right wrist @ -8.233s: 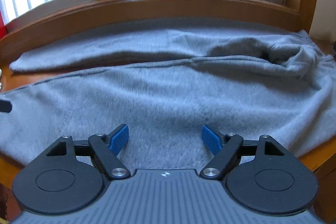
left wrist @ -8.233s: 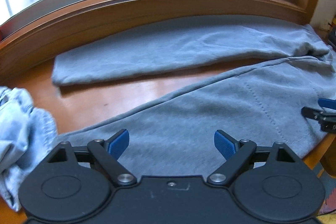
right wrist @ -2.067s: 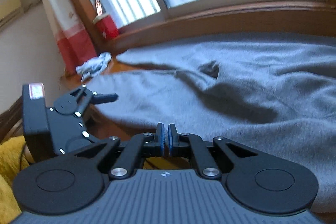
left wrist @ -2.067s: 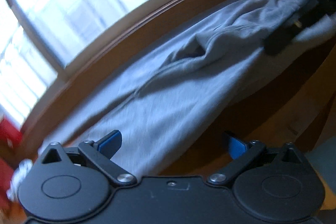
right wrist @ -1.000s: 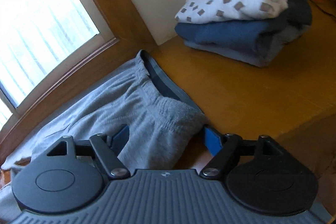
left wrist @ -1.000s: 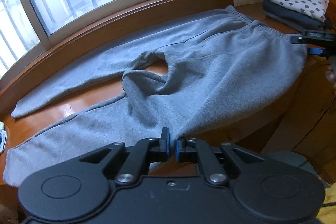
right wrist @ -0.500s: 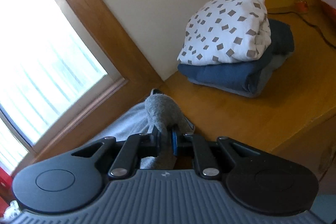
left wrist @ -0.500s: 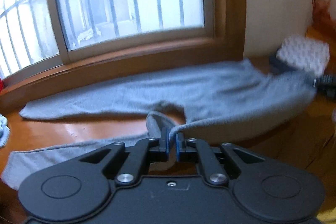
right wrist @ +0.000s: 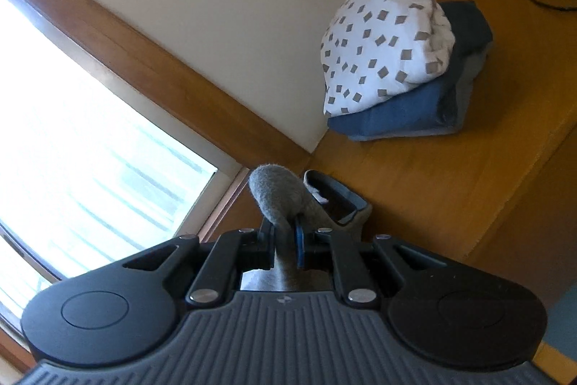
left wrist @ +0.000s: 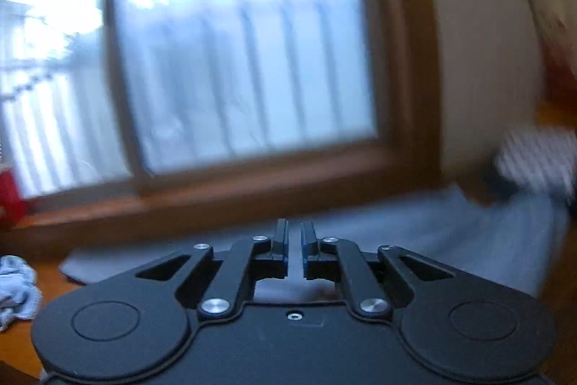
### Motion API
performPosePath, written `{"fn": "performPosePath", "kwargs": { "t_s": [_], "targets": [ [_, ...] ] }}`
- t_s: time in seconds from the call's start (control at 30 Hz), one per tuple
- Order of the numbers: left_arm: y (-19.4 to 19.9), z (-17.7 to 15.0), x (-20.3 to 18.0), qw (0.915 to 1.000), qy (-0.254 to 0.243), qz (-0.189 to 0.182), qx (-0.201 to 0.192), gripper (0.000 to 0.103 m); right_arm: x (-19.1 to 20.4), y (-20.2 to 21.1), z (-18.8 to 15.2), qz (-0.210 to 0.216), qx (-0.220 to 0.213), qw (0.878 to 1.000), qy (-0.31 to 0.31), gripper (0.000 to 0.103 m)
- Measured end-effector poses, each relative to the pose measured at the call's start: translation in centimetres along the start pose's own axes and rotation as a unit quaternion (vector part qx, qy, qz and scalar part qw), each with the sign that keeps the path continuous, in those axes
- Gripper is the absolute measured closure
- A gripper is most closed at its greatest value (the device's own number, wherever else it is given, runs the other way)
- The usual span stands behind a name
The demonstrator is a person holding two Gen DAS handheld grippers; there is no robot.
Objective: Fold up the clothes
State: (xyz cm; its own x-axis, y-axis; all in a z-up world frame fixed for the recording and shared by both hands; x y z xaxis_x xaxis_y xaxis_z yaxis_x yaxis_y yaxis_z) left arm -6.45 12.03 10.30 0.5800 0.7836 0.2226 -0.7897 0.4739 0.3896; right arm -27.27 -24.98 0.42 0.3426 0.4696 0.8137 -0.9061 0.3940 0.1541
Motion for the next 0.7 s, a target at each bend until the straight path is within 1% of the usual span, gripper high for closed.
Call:
{"fn": "performPosePath", "kwargs": {
  "t_s": [0.07,0.1,0.17,0.2,0.27,0.33,0.4,0.47,0.5,0.57,0.63,0.7],
  "targets": [
    [-1.4,-1.8,-1.4,0.9986,-0.031,-0.021,0.036,0.079,0.5,-1.1,0.3,0.003,0.007,1.000,0.009,0.092],
    [-1.9,-2.7,-1.9,0.9977,-0.036,-0.030,0.050,0.075,0.8,-1.7,0.5,0.005,0.010,1.000,0.013,0.092],
    [-3.0,-4.2,-2.8,0.9947,-0.036,-0.055,0.079,0.056,1.6,-2.7,0.9,0.003,0.017,0.999,0.034,0.092],
    [-3.7,-5.1,-3.1,0.9935,-0.038,-0.058,0.090,0.052,2.0,-3.2,1.0,0.000,0.020,0.999,0.048,0.092],
    [-5.4,-7.5,-3.2,0.9917,-0.049,-0.036,0.114,0.049,2.2,-4.2,1.1,-0.015,0.026,0.996,0.081,0.092],
    [-7.4,-10.2,-2.9,0.9865,-0.054,-0.011,0.154,0.051,2.0,-5.1,1.0,-0.033,0.036,0.992,0.114,0.091],
    [-8.8,-12.1,-2.3,0.9818,-0.044,-0.002,0.185,0.051,1.3,-5.6,0.6,-0.054,0.051,0.986,0.150,0.090],
    [-9.1,-12.6,-1.6,0.9807,-0.016,-0.006,0.195,0.051,0.7,-6.1,0.1,-0.072,0.068,0.978,0.185,0.090],
    [-9.2,-12.7,-1.3,0.9802,-0.001,-0.011,0.198,0.051,0.4,-6.2,-0.2,-0.078,0.077,0.973,0.203,0.090],
    [-9.3,-12.1,-1.2,0.9812,0.018,-0.020,0.191,0.049,-0.2,-6.4,-0.8,-0.087,0.090,0.966,0.225,0.089],
    [-9.6,-11.4,-1.7,0.9835,0.014,-0.021,0.179,0.047,-0.8,-6.1,-1.3,-0.098,0.092,0.963,0.232,0.087],
    [-10.7,-10.2,-2.5,0.9865,0.001,-0.028,0.161,0.044,-1.5,-5.8,-1.6,-0.108,0.093,0.961,0.235,0.087]
  ]
}}
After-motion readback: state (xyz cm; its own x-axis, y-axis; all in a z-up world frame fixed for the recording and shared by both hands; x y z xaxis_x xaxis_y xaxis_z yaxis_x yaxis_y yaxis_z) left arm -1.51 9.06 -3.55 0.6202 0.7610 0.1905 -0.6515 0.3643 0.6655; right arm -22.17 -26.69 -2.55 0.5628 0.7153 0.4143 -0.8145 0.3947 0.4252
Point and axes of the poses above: each gripper's, at about its wrist camera, not at the fingertips, and y roughly against the way its jaws point, x to its left, z to its top, the point moved 3 cm from there along -y, roughly the way its jaws point, and after that the axes turned 8 degrees about z, right-handed, at the moved point
